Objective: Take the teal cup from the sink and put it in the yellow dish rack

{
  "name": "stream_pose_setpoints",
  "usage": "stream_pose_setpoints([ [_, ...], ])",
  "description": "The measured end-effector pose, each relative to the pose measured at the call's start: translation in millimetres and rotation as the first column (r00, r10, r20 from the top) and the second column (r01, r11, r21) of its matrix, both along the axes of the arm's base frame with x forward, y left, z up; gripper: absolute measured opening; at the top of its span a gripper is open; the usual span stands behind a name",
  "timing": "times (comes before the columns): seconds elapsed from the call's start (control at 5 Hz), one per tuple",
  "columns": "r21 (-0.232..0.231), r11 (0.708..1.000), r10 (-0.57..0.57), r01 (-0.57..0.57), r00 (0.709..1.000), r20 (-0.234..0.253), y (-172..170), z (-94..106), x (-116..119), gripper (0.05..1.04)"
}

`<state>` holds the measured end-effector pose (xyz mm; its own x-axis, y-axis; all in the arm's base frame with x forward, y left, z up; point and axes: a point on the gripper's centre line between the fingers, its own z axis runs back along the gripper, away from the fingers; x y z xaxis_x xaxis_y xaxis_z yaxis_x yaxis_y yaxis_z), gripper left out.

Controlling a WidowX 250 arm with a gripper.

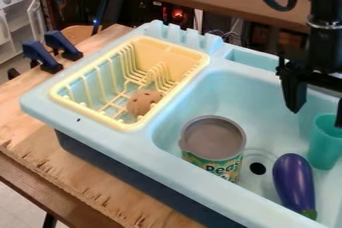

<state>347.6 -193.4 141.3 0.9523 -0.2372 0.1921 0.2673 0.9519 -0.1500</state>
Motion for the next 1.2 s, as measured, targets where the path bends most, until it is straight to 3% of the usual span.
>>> stream_pose_setpoints([
  [0.6, 0.014, 0.997, 0.07, -0.069, 0.997, -0.04, 10, -11.7, 4, 1.0],
  [0.8, 0.031, 0.997, 0.074, -0.072, 0.995, -0.069, 13, -27.2, 2, 0.97],
  [1.0, -0.013, 1.0, 0.017, -0.018, 0.996, -0.085, 9, -31.8, 3, 0.74],
  [1.2, -0.019, 1.0, 0.012, -0.014, 0.997, -0.08, 2, -34.4, 1, 0.484],
])
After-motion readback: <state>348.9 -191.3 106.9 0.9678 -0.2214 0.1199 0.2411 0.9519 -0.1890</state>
